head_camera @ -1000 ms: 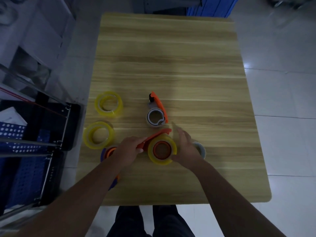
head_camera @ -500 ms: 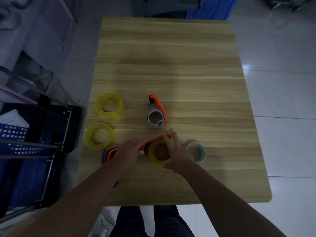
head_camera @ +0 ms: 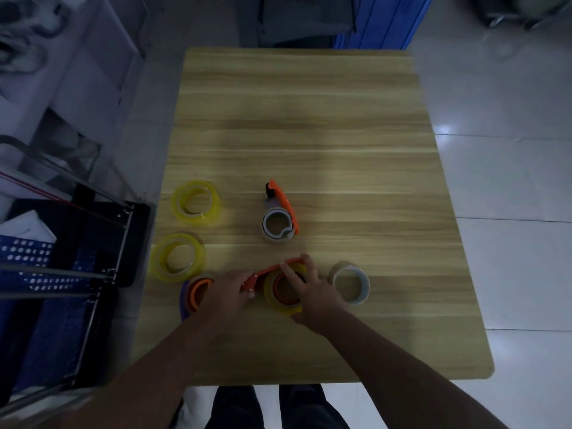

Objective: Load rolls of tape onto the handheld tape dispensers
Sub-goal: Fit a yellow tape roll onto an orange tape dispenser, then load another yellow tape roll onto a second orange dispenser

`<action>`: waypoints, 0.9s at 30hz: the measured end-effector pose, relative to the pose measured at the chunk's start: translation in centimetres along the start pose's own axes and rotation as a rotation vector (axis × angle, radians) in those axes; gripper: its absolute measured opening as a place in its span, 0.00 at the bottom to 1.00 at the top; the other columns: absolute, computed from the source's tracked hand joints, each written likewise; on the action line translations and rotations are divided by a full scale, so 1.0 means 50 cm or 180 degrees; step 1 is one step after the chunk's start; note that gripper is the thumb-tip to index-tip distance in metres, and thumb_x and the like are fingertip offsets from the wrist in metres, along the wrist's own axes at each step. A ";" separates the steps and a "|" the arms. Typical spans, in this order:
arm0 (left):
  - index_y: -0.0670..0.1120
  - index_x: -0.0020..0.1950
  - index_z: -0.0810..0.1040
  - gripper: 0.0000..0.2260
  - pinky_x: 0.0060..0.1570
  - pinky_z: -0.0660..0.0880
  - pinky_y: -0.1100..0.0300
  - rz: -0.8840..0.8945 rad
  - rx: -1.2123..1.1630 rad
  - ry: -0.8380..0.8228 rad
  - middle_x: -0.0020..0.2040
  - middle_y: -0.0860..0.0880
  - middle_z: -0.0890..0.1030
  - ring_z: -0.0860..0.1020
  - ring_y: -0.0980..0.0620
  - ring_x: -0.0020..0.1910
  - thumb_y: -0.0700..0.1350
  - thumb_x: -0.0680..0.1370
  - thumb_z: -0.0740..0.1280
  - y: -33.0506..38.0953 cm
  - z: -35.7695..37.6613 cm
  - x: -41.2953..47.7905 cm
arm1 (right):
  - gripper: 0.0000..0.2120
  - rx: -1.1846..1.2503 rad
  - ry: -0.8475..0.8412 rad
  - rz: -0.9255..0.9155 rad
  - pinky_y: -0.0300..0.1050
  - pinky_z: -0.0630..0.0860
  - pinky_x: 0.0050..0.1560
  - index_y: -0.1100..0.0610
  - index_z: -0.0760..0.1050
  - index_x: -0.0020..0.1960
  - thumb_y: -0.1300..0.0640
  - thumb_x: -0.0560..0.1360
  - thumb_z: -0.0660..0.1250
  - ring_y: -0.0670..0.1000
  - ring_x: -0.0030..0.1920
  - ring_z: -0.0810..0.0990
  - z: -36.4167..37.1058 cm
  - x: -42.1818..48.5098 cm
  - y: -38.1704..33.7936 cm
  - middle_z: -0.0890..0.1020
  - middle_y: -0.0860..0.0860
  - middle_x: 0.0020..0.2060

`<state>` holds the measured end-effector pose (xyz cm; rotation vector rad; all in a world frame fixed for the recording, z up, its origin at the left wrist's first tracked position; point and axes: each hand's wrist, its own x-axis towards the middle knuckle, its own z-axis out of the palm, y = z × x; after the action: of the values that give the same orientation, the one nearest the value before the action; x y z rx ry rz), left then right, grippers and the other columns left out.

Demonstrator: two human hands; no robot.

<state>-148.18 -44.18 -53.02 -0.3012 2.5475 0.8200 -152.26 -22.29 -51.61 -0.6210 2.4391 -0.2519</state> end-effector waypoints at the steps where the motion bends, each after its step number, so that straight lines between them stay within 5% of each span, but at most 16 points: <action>1: 0.50 0.69 0.72 0.24 0.58 0.68 0.59 0.0001 -0.0036 0.0019 0.62 0.49 0.77 0.74 0.51 0.60 0.48 0.74 0.71 0.004 0.000 0.001 | 0.59 0.0009 0.0014 -0.0007 0.56 0.80 0.52 0.33 0.31 0.73 0.50 0.66 0.78 0.63 0.65 0.71 -0.004 0.000 0.004 0.34 0.53 0.77; 6: 0.50 0.69 0.71 0.24 0.58 0.70 0.57 0.0095 -0.0073 0.0120 0.62 0.49 0.76 0.73 0.50 0.60 0.48 0.74 0.71 0.054 -0.026 0.024 | 0.58 0.0065 0.0217 0.0052 0.50 0.81 0.47 0.34 0.34 0.74 0.48 0.66 0.77 0.61 0.63 0.75 -0.040 -0.009 0.042 0.38 0.54 0.78; 13: 0.53 0.65 0.75 0.22 0.55 0.73 0.56 0.0653 -0.0452 0.0437 0.59 0.51 0.79 0.77 0.51 0.58 0.45 0.72 0.73 0.191 -0.061 0.082 | 0.57 0.0319 0.0729 0.0228 0.49 0.78 0.56 0.35 0.40 0.75 0.47 0.61 0.77 0.60 0.62 0.76 -0.140 -0.039 0.142 0.41 0.51 0.76; 27: 0.48 0.69 0.71 0.22 0.64 0.69 0.54 0.0770 -0.0554 -0.0136 0.67 0.45 0.74 0.72 0.46 0.65 0.40 0.74 0.68 0.429 0.146 0.251 | 0.58 0.0505 0.0894 0.1116 0.50 0.80 0.52 0.41 0.47 0.77 0.49 0.60 0.81 0.62 0.58 0.78 -0.115 -0.073 0.412 0.45 0.50 0.75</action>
<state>-163.83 -23.55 -53.56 -0.0270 2.5082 1.1287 -160.77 -2.36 -51.66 -0.0863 2.7079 -0.4047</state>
